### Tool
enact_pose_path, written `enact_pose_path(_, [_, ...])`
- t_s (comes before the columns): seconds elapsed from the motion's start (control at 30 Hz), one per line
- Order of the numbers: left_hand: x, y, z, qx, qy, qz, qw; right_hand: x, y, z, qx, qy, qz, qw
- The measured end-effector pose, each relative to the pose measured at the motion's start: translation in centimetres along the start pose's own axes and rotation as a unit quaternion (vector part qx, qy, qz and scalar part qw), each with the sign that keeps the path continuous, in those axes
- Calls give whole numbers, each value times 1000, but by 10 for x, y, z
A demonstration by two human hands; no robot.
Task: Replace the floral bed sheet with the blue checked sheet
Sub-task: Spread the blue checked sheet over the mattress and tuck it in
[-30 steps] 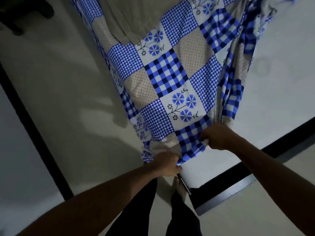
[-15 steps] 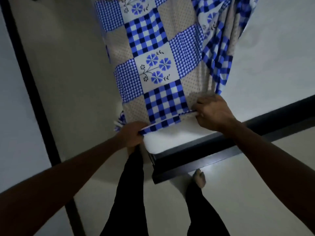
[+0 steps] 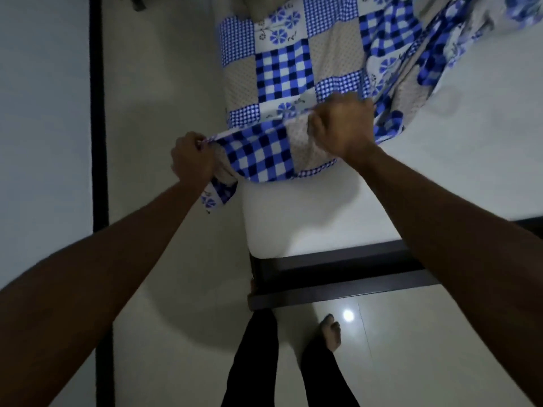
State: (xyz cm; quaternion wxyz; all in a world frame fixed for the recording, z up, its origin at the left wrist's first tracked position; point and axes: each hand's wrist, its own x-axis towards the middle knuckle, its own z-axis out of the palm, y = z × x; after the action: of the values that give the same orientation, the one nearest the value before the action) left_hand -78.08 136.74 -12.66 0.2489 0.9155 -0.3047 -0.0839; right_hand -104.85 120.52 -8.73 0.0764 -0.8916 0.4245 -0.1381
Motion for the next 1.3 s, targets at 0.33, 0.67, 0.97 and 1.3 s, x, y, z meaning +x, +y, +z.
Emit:
enact_pose_path(0.33, [-64,-12,58,-27,-137,258,956,-37,-26,59,9,-41,-51,998])
enact_pose_path(0.67, [-46,-2,86,66,-113,378,916,-31,-4,68,83,-12,-72,994])
enact_pose_path(0.97, [-56,49,63,-161,-238,254,923,-28,-24,39,193,-96,-76,973])
enact_pose_path(1.3, [-180,-32,20,66,-446,259,854,-119,-20,18,-53,-369,-129,919])
